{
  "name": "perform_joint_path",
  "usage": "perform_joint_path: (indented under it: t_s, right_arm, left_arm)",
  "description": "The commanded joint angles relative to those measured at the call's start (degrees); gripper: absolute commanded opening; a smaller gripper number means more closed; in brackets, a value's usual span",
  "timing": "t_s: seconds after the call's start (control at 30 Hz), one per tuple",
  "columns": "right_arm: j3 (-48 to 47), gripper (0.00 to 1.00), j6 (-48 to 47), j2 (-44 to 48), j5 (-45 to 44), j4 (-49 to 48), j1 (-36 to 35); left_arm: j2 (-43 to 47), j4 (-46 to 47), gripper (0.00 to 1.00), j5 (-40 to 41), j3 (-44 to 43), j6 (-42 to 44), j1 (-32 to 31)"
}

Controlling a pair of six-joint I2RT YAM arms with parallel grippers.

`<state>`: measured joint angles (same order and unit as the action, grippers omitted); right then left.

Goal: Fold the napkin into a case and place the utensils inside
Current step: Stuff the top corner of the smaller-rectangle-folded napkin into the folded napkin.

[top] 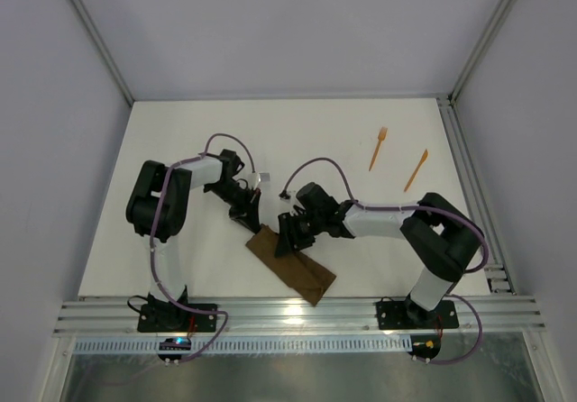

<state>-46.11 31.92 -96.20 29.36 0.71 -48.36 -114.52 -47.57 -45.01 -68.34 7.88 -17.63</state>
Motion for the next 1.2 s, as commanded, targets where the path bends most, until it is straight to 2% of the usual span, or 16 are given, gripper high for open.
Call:
perform_joint_path:
  t_s: [0.0, 0.17, 0.2, 0.3, 0.53, 0.7, 0.9, 0.93, 0.97, 1.0, 1.03, 1.13, 1.17]
  right_arm:
    - [-4.69, 0.44, 0.33, -2.75, 0.34, -3.7, 0.19]
    - [-4.34, 0.35, 2.0, -3.99, -0.8, -6.77, 1.51]
    - [-4.34, 0.23, 2.18, -4.17, -0.8, -6.77, 1.6]
    - [-3.82, 0.03, 2.79, -4.08, 0.08, -6.6, 1.6]
    - [1.45, 0.03, 3.5, -1.01, -0.36, -6.6, 0.29]
    - [2.34, 0.03, 1.74, -0.21, -3.17, -5.37, -1.74]
    - [1.63, 0.03, 3.06, -2.67, -1.07, -8.27, -2.09]
    - [1.72, 0.03, 2.97, -2.76, -1.06, -8.27, -2.18]
    - [1.9, 0.03, 2.97, -2.85, -1.15, -8.18, -2.27]
    - [2.07, 0.03, 3.14, -2.85, -1.24, -8.36, -2.27]
    - [1.81, 0.03, 2.97, -3.02, -1.24, -8.44, -2.27]
    - [-0.9, 0.03, 1.74, -4.08, -1.33, -7.13, -2.18]
    - [-1.61, 0.03, 1.57, -4.25, -0.98, -7.04, -2.18]
  left_arm:
    - [1.4, 0.46, 0.0, 0.81, -0.92, 0.38, -0.21]
    - [1.58, 0.29, 0.0, 0.98, -0.4, 0.91, -0.21]
    - [1.58, 0.46, 0.0, 1.07, -0.39, 1.0, -0.21]
    - [1.14, 1.25, 0.0, 1.07, -0.48, 0.65, 0.31]
    - [4.12, 5.82, 0.0, 2.47, 0.57, -2.34, 2.33]
    - [5.53, 6.18, 0.0, 2.91, 1.01, -2.69, 3.91]
    - [5.45, 4.86, 0.0, 3.87, 1.19, -1.82, 4.18]
    - [5.71, 4.77, 0.01, 4.23, 1.1, -1.47, 4.18]
    - [5.88, 4.77, 0.15, 4.41, 1.01, -1.12, 4.18]
    - [6.23, 4.42, 0.22, 4.67, 0.66, -0.85, 4.18]
    - [6.85, 4.07, 0.33, 4.93, 0.4, 0.02, 4.18]
    - [9.3, 3.54, 0.44, 6.94, -0.92, 1.08, 4.18]
    - [10.18, 3.36, 0.44, 7.57, -1.53, 1.35, 4.18]
